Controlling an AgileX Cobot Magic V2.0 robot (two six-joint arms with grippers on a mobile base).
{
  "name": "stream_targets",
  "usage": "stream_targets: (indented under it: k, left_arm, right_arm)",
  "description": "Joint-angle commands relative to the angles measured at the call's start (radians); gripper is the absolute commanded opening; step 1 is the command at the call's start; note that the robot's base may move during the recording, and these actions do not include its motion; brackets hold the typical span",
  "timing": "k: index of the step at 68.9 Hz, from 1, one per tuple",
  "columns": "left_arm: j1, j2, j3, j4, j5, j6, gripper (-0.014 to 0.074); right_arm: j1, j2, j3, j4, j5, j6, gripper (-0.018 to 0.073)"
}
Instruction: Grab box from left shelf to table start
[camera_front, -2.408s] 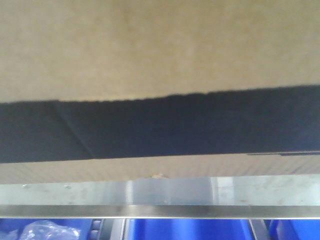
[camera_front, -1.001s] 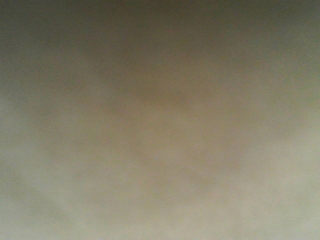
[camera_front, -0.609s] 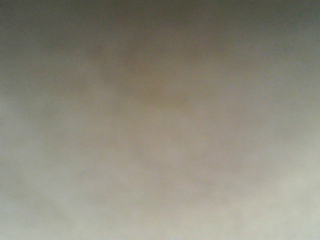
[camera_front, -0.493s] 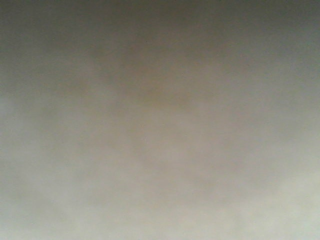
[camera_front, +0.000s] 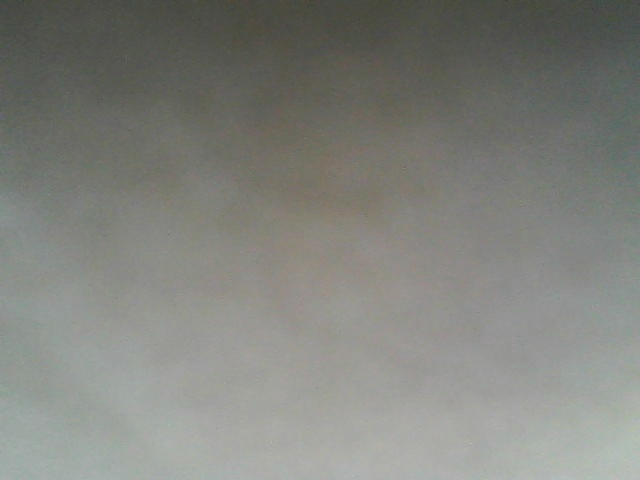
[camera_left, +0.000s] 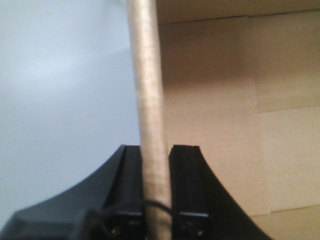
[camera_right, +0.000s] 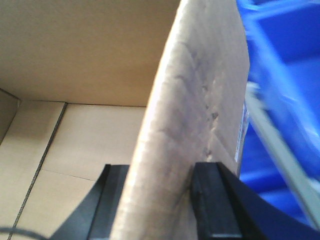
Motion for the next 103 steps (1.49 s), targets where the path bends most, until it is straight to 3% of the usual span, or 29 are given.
stream_targets:
  k: [1,103]
  left_arm:
    - [-0.010,0.007,-0.027,-0.011,-0.090,0.026,-0.0099]
    - [-0.010,0.007,-0.027,-0.015,-0.090,0.026,-0.0099]
  right_arm:
    - [0.000,0.011,-0.033,0.068,-0.168,-0.002,0.0058]
    - [0.000,0.011,-0.033,0.068,-0.168,-0.002,0.0058]
